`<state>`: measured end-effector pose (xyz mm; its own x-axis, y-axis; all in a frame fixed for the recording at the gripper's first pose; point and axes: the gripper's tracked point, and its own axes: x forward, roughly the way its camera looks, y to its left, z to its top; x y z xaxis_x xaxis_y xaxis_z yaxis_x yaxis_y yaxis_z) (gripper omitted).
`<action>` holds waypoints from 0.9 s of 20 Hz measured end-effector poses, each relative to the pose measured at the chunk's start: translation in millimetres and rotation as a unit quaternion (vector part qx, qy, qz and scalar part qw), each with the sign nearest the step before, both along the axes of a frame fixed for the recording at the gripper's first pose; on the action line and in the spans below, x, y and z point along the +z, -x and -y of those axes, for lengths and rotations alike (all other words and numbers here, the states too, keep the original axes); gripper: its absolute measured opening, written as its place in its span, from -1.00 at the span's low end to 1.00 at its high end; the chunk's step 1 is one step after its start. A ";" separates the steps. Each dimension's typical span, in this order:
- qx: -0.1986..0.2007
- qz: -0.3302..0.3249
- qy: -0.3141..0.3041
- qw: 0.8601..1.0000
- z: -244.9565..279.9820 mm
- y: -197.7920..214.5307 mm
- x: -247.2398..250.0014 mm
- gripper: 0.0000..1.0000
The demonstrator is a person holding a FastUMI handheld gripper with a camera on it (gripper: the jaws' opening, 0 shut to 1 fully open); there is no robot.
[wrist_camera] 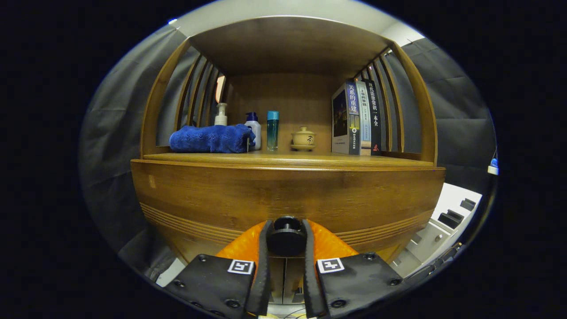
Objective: Pull open the drawer, take out the items inside it, and place them on the countertop above the cabinet.
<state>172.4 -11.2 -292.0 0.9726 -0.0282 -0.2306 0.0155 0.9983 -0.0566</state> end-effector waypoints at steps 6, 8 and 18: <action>-0.003 0.008 0.008 1.000 -2.0 34.1 6.3 -0.23; -0.004 0.006 0.004 1.000 -7.3 47.6 5.3 -0.24; -0.001 -0.001 0.007 1.000 -10.3 108.6 15.5 -0.24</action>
